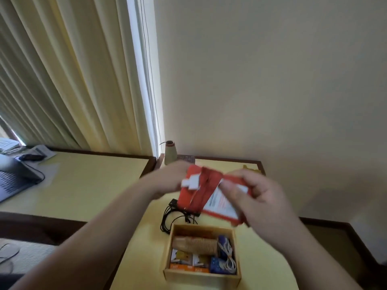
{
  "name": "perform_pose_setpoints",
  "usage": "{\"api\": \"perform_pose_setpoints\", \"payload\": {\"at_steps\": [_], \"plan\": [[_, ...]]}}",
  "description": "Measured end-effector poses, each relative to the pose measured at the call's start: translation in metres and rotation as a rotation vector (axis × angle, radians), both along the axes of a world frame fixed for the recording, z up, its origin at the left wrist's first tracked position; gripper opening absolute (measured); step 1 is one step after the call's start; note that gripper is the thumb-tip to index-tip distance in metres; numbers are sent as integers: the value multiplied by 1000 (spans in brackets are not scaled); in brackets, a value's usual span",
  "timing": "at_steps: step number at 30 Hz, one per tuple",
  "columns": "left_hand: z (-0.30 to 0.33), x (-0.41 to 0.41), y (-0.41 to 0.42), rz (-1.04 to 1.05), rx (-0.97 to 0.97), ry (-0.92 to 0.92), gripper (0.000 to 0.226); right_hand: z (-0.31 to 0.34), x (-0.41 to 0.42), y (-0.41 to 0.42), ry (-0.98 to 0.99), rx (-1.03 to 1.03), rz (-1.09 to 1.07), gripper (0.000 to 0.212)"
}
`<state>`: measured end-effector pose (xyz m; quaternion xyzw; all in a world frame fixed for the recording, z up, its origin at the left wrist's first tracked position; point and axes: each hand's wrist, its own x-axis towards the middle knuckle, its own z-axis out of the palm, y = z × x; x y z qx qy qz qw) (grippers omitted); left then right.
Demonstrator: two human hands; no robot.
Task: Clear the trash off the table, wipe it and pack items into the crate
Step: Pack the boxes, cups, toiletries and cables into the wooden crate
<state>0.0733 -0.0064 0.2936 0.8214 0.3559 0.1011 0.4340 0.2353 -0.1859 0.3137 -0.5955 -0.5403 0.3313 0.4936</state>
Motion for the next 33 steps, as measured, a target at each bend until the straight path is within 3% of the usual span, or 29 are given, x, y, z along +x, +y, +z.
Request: {"api": "perform_pose_setpoints", "payload": {"at_steps": [2,5,7,11,15,17,20,24,27,29,33], "plan": [[-28,-4,-18,-47,-161,-5,16,-5,12,13,-5,59,-136,34],[-65,-8,-46,-4,-379,-124,35,-32,34,38,-91,45,-259,26],[-86,-13,-57,130,-405,-179,46,-56,41,50,-194,-44,-281,23],[-98,-24,-66,179,-209,-128,34,-109,34,60,-445,-280,-148,21],[-86,-29,-52,137,134,6,14,-137,17,55,-425,-387,204,21],[-90,-29,-36,128,155,48,12,-143,9,53,-324,-414,362,19],[-113,-28,-16,95,-118,42,13,-154,6,56,-125,-339,353,18],[-160,-32,-2,250,-630,-206,23,-178,9,62,92,-374,191,21],[-199,-32,-10,307,-979,-375,43,-202,10,67,204,-386,7,23],[-217,-27,-21,377,-1039,-393,45,-222,10,69,203,-391,-98,24],[-240,-22,-39,488,-951,-344,32,-260,12,72,132,-396,-181,18]]}}
